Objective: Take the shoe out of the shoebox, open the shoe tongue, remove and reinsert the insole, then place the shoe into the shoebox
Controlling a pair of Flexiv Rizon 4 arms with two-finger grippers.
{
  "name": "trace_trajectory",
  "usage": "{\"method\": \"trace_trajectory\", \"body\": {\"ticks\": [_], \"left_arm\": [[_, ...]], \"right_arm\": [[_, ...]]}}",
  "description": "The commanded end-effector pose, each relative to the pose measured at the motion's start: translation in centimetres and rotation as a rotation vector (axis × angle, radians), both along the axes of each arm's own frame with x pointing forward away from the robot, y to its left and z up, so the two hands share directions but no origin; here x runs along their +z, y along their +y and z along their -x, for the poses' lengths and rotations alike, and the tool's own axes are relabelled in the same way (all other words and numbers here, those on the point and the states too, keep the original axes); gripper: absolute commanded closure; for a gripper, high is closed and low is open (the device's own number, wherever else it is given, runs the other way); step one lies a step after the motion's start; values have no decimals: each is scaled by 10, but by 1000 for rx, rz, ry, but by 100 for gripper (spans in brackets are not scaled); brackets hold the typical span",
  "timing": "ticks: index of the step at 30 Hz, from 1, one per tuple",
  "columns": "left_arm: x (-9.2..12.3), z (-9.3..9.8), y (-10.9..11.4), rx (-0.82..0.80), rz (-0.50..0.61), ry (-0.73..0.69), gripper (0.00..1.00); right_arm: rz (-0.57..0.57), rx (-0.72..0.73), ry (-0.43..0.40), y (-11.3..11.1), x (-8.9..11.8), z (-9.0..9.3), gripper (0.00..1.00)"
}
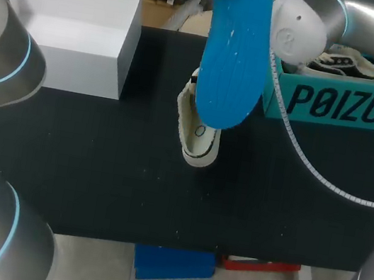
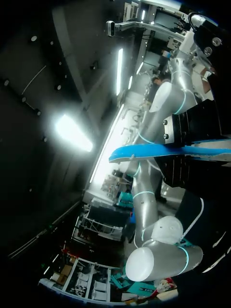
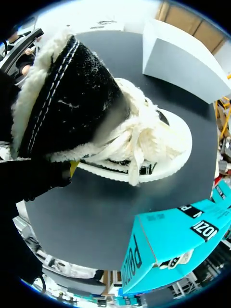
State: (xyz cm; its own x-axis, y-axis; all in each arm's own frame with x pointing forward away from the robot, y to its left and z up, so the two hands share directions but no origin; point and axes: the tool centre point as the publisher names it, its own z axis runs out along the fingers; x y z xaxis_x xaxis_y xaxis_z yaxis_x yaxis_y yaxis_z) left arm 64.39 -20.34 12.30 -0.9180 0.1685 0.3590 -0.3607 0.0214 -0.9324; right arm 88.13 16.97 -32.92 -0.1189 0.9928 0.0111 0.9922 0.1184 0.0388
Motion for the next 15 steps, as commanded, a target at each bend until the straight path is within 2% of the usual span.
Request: {"method": "trace_trajectory", "body": {"ticks": [1,15], "left_arm": [[1,0,-2,2,-4,1,100],[1,0,-2,2,-4,1,100]], "right_arm": [[3,25,30,5,-12,-6,100],[-19,46,91,3,-57,-13,100]]}}
